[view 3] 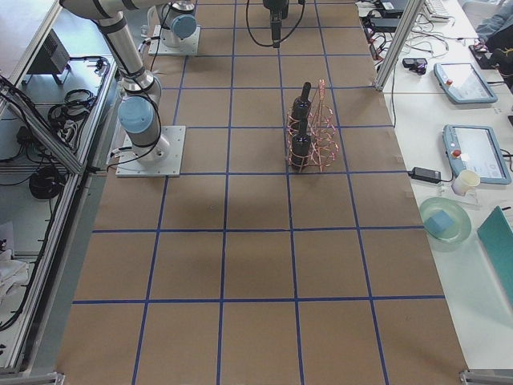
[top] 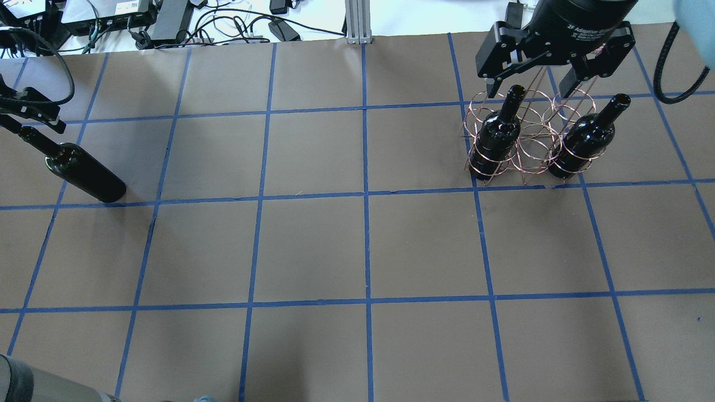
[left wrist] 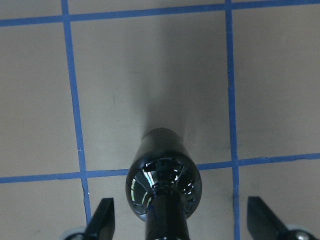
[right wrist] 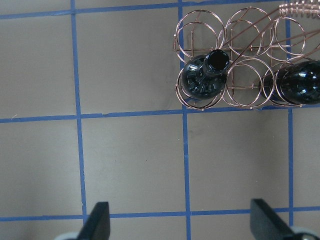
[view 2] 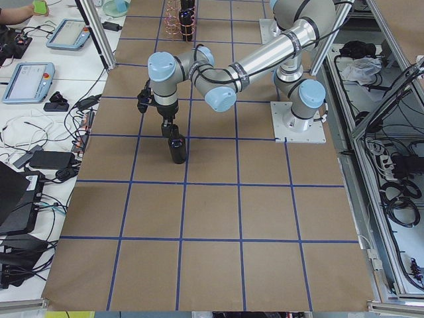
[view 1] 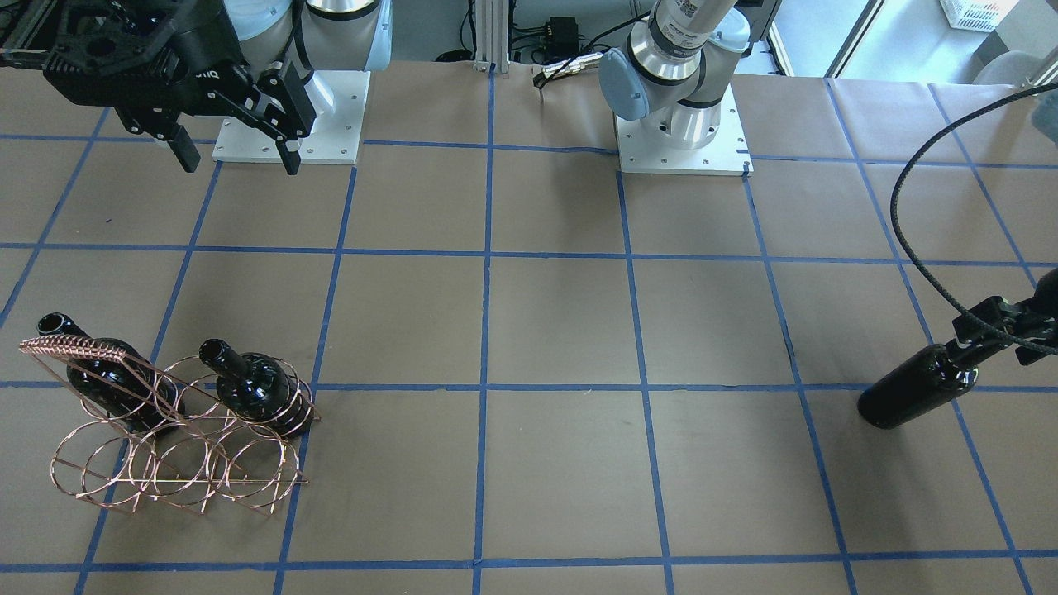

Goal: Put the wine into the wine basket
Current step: 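Lower the left gripper over the bottle neck and close on it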

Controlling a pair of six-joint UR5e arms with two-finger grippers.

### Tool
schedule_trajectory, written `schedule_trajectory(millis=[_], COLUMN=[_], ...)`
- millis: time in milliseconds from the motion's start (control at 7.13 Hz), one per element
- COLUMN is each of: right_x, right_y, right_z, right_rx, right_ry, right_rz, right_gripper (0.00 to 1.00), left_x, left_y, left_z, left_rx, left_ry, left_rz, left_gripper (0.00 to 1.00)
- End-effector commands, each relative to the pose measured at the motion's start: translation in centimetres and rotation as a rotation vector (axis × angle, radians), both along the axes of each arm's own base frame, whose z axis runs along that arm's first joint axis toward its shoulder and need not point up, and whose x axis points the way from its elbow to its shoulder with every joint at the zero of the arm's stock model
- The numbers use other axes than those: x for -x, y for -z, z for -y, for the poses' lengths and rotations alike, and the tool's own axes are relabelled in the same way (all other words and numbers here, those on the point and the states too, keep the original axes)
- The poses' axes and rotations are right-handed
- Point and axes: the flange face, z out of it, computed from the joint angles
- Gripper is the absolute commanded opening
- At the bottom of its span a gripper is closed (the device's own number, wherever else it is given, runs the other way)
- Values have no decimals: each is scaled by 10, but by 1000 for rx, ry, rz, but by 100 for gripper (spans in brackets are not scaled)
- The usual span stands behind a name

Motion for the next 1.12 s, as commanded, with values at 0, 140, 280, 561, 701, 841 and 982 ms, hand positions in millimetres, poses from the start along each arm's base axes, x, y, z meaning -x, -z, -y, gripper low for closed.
schedule_trajectory(millis=[0,140,280,561,701,841,982], right_x=[0,0,0,0,0,0,0], right_y=[0,0,0,0,0,0,0], right_z=[0,0,0,0,0,0,0], right_rx=[0,0,0,-2,0,0,0], right_ry=[0,0,0,1,1,1,1], right_rz=[0,0,0,0,0,0,0], right_gripper=[100,100,100,100,100,100,100], left_x=[0,-2,-3,-5,-5,-6,-6], left_y=[9,11,12,12,12,12,13], left_z=[-1,0,-1,-2,-2,-1,0], left_rx=[-22,-27,-34,-49,-50,-47,-49], left_ry=[2,16,17,19,19,19,19], left_rz=[-3,5,13,29,32,34,31], left_gripper=[76,76,76,71,71,68,64])
